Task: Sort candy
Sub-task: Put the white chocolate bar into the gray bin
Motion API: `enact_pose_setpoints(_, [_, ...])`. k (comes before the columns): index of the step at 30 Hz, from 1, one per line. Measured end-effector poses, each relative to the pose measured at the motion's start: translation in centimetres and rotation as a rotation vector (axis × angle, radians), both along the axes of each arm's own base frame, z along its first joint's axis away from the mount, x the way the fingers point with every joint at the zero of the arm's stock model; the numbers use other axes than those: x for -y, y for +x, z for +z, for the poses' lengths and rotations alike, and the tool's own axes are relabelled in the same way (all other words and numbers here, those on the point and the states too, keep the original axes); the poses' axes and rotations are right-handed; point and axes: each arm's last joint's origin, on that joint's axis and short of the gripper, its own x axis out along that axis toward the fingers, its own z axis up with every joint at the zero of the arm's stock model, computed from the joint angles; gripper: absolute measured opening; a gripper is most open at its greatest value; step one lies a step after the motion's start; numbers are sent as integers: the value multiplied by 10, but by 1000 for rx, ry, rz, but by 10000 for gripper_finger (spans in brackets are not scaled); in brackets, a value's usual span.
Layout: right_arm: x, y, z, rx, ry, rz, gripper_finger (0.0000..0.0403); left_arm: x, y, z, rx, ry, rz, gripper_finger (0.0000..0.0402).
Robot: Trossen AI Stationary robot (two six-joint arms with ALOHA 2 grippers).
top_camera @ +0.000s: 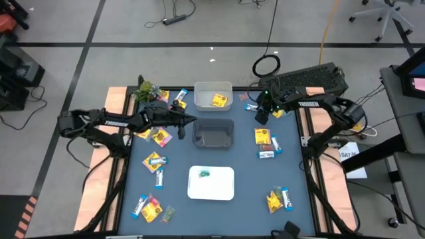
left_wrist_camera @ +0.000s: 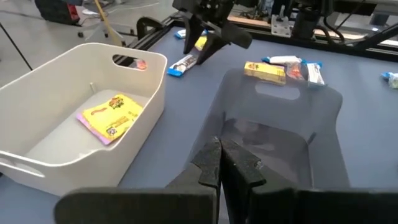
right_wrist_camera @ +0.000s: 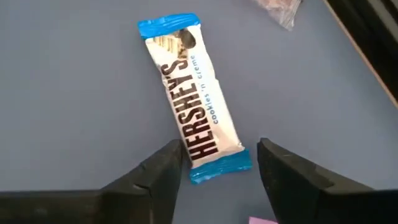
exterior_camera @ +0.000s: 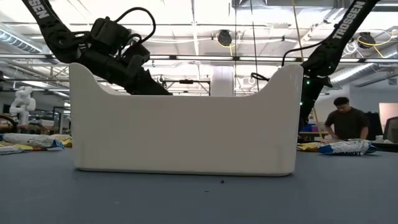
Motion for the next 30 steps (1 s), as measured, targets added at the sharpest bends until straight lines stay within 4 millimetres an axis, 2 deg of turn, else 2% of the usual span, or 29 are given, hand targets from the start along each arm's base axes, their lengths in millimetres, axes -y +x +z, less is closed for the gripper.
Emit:
enact_pose_setpoints(8, [-5,-1,-1,-32,38,-2,56,-3,-1,0,-7,42,1,8])
enact_pose_setpoints(12, [-8,-2,4,-34,28,0,9,-3,-2,0,-14,38,1,8])
enact_pose_setpoints(17, [-17,4,21,15,-27,36,6,-3,-1,0,-10,39,2,8])
enact_pose_setpoints(24, [-48,21,48,114,-89,158,1,-3,-1,0,-10,40,1,8])
enact_pose_setpoints(30, [-67,34,51,146,-80,187,5,-3,-1,0,-10,40,-1,8])
